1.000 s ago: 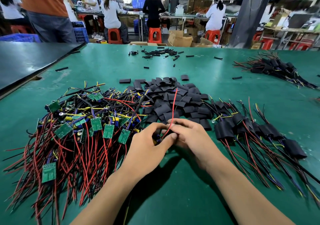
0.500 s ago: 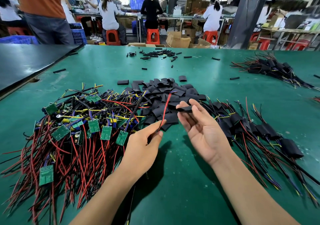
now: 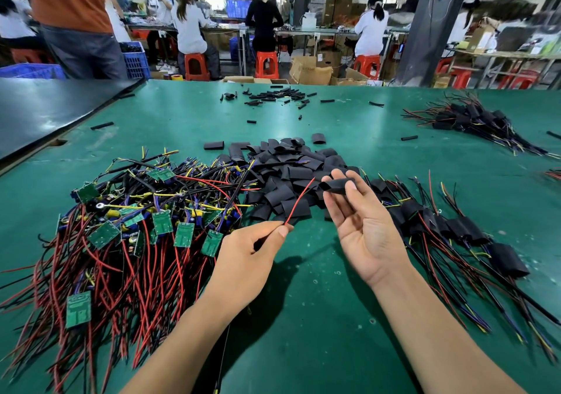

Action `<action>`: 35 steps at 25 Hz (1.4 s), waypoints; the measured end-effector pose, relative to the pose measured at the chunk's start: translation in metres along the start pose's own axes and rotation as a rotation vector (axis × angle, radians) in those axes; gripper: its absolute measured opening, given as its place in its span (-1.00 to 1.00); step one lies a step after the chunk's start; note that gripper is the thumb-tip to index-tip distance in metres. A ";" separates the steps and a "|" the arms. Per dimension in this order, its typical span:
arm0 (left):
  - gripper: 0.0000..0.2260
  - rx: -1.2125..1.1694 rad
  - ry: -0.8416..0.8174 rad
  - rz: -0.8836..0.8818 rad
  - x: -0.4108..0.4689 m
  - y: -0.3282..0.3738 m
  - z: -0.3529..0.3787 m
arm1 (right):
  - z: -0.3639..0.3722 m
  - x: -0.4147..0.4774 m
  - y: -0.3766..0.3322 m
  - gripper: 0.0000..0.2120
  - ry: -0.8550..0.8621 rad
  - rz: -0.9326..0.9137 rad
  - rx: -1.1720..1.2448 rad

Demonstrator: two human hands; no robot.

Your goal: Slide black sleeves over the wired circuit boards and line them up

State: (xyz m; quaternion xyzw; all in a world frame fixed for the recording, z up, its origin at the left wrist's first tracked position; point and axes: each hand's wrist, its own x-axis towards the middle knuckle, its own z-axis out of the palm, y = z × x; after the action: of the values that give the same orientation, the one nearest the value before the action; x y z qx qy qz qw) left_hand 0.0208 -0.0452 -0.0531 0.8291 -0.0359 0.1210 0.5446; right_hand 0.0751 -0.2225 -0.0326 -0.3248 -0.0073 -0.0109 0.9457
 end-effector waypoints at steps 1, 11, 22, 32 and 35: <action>-0.81 -0.021 -0.001 -0.003 0.001 0.000 -0.001 | 0.000 0.000 -0.001 -0.68 0.014 -0.004 0.002; -0.82 -0.016 -0.065 0.013 -0.001 -0.001 0.001 | 0.003 -0.003 0.002 -0.65 -0.016 0.024 0.044; -0.88 0.034 -0.017 0.073 -0.001 -0.001 0.003 | 0.003 -0.004 -0.003 -0.70 -0.067 -0.003 -0.109; -0.65 0.229 -0.032 0.259 0.002 -0.011 0.002 | 0.004 -0.002 -0.008 -0.69 -0.034 -0.031 -0.171; -0.73 0.276 -0.037 0.282 0.002 -0.012 0.001 | 0.003 -0.001 -0.008 -0.69 -0.013 -0.034 -0.181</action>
State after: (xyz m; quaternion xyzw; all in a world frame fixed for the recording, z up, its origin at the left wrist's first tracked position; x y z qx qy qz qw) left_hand 0.0255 -0.0410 -0.0632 0.8848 -0.1451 0.1846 0.4026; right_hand 0.0734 -0.2268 -0.0252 -0.4089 -0.0180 -0.0253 0.9120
